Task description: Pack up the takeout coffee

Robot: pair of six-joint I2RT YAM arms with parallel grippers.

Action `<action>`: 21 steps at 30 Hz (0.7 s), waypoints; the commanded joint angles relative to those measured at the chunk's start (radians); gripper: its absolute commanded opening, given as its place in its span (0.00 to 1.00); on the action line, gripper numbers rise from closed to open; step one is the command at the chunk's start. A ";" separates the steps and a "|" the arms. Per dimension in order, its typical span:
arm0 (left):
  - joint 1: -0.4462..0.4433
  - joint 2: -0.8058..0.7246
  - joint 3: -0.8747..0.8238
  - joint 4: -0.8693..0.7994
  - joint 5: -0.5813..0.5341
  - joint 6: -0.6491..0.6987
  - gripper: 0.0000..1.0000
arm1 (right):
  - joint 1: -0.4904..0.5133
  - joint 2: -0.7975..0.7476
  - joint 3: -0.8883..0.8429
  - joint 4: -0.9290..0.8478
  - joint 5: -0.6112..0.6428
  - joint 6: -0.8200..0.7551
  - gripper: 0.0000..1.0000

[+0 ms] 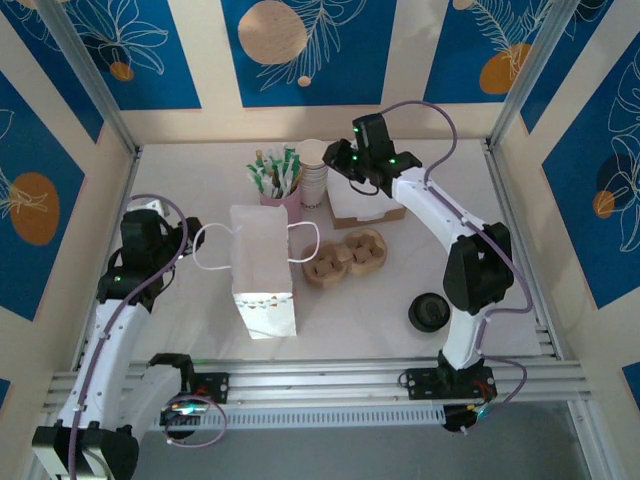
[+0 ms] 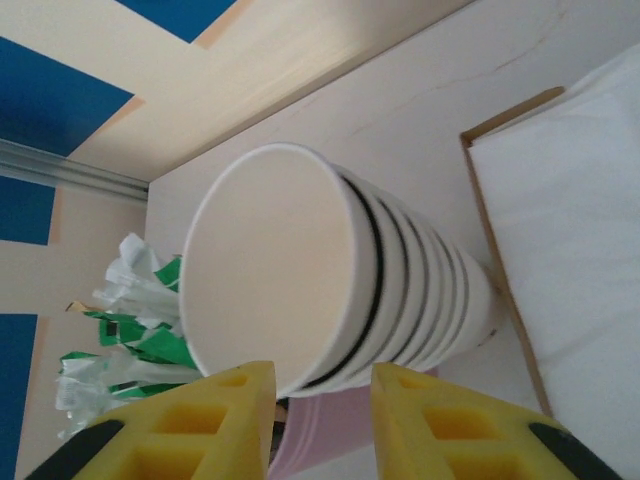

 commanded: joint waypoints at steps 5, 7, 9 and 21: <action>0.008 -0.018 -0.007 0.011 0.005 -0.006 0.61 | 0.020 0.064 0.100 -0.045 0.098 0.008 0.33; 0.008 -0.020 -0.007 0.011 0.004 -0.007 0.62 | 0.025 0.073 0.109 -0.057 0.130 0.004 0.34; 0.008 -0.023 -0.007 0.011 0.004 -0.007 0.62 | 0.031 0.076 0.113 -0.059 0.152 -0.004 0.33; 0.008 -0.034 -0.010 0.012 -0.006 -0.007 0.63 | 0.045 0.126 0.175 -0.082 0.193 -0.024 0.33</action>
